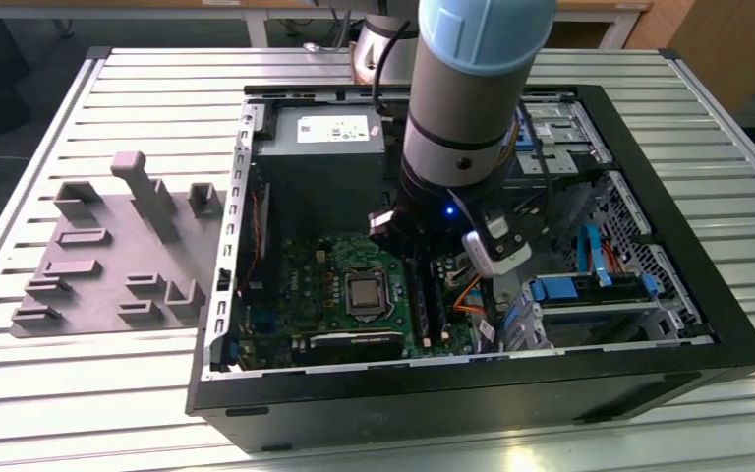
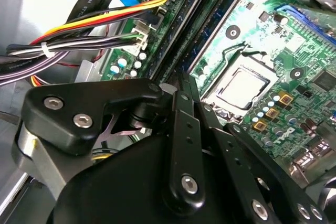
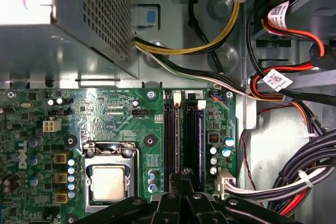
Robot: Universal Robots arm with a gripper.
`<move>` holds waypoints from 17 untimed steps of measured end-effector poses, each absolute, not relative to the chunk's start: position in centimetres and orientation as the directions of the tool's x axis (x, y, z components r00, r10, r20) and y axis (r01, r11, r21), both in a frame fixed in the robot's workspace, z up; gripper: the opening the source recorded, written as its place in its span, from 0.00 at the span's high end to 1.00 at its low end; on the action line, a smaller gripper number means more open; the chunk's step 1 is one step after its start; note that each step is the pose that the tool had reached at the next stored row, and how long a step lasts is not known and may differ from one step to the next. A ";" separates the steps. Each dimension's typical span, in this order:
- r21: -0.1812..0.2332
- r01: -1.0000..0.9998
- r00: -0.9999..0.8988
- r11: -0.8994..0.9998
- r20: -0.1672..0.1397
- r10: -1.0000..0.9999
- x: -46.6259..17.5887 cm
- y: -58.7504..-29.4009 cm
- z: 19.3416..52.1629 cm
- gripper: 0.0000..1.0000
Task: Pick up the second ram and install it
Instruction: 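Press down the second ram until it locks into place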
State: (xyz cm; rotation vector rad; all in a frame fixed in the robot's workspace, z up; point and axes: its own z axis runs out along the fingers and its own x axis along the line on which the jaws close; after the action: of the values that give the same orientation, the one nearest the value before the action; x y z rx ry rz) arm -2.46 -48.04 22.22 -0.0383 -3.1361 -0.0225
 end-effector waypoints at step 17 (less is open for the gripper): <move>0.014 0.025 -1.000 1.000 0.005 0.024 -2.5 -48.0 21.6 0.89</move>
State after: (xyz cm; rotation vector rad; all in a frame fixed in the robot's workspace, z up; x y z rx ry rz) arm -2.46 -48.03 21.56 -0.0384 -3.1360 -0.0221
